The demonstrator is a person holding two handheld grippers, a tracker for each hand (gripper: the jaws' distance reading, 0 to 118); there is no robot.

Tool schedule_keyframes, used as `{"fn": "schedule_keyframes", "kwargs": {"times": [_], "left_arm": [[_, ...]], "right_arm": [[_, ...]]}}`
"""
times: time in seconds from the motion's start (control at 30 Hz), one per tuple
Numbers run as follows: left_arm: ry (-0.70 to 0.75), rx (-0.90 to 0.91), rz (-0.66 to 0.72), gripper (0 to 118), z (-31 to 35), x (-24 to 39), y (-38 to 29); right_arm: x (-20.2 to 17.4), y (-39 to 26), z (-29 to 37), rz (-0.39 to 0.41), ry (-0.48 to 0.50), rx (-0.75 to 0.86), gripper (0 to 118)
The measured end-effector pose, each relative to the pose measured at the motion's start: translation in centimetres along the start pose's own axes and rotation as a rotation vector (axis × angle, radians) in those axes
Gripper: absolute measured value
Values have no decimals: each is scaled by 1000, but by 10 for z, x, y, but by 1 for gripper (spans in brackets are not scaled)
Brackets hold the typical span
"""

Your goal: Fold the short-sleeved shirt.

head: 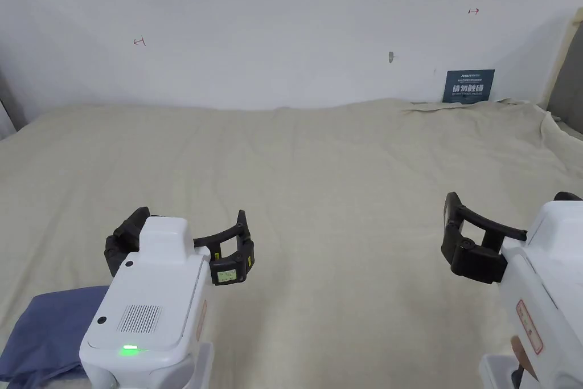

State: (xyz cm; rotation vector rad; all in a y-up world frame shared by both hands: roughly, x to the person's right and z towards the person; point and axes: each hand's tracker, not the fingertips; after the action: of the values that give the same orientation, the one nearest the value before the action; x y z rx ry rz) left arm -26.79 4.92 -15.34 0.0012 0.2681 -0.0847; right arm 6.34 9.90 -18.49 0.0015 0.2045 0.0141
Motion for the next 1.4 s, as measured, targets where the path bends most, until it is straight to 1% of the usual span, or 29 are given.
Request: {"fn": "schedule_keyframes", "kwargs": {"times": [0.37,0.87,0.93,1.07,1.13,1.27,1.33,1.4], "left_arm": [[-4,-2,-2,118,1,0,1],[-6,-2,-2,118,1,0,2],[-8,-4,0,118,1,0,2],[-11,-6,-1,118,1,0,2],[-13,-6,-1,118,2,0,2],[-14,-3,5,118,3,-1,3],[-13,-2,10,118,3,-2,3],[-13,0,10,118,2,-1,4]], "right_arm": [[2,-3,0,10,-5,-9,108],[5,0,0,2,-14,-16,108],[4,4,-4,-14,-23,-61,108],[4,12,-15,-138,-64,-235,108],[5,16,-22,-176,-88,-333,108],[6,15,-35,-169,-186,-488,108],[5,13,-38,-173,-199,-530,108],[6,12,-39,-185,-182,-551,108]]}}
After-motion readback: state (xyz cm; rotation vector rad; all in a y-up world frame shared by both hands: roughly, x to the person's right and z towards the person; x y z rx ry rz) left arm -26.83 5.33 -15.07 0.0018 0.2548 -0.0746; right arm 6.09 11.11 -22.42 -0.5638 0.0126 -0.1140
